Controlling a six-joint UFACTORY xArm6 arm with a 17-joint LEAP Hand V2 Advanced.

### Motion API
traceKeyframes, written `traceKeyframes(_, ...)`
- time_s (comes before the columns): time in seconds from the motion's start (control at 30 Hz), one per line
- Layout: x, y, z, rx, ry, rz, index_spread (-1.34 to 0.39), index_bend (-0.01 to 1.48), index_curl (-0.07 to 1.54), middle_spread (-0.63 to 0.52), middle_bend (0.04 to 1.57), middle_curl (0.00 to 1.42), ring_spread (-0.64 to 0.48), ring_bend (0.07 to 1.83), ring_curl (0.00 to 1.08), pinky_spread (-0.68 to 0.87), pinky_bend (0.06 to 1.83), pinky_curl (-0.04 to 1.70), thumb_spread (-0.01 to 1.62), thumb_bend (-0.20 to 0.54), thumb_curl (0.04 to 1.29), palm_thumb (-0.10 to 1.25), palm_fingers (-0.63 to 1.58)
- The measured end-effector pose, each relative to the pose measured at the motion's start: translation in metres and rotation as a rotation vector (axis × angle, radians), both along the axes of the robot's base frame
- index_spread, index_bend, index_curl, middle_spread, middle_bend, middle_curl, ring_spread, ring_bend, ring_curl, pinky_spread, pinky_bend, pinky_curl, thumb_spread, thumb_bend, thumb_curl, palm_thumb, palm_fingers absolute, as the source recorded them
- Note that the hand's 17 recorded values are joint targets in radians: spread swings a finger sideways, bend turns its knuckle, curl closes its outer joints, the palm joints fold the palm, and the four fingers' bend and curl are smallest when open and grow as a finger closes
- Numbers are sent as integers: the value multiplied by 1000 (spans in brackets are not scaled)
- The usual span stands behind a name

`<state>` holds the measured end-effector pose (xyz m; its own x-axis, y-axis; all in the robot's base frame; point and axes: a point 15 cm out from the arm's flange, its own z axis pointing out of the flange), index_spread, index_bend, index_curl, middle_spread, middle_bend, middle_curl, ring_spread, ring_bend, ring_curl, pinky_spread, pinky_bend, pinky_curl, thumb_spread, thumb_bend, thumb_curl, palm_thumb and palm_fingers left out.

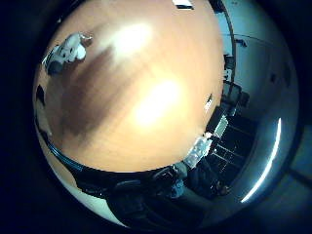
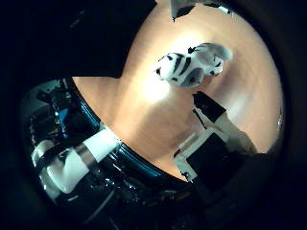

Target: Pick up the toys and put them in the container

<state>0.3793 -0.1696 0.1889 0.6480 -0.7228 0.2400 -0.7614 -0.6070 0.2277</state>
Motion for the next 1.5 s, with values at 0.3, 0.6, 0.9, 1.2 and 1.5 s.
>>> traceKeyframes(0.3,6,-2,-19,3,26,8,-552,250,388,-148,184,298,69,191,207,343,189,252,974,-18,528,1018,331)
traceKeyframes(0.6,5,-7,-38,0,48,-5,-548,311,403,-152,182,296,69,187,198,342,185,245,961,-18,543,1031,340)
traceKeyframes(0.9,5,-10,-36,-11,46,-5,-570,674,515,-217,208,317,57,165,151,326,169,208,904,-22,546,1026,403)
traceKeyframes(1.2,4,-10,-29,-17,41,-5,-507,1027,608,-372,392,392,-23,168,106,296,159,140,906,-20,499,1060,507)
traceKeyframes(1.5,-16,-32,22,-50,3,-55,-470,1099,587,-468,496,440,-88,174,104,265,173,122,918,-18,439,1071,518)
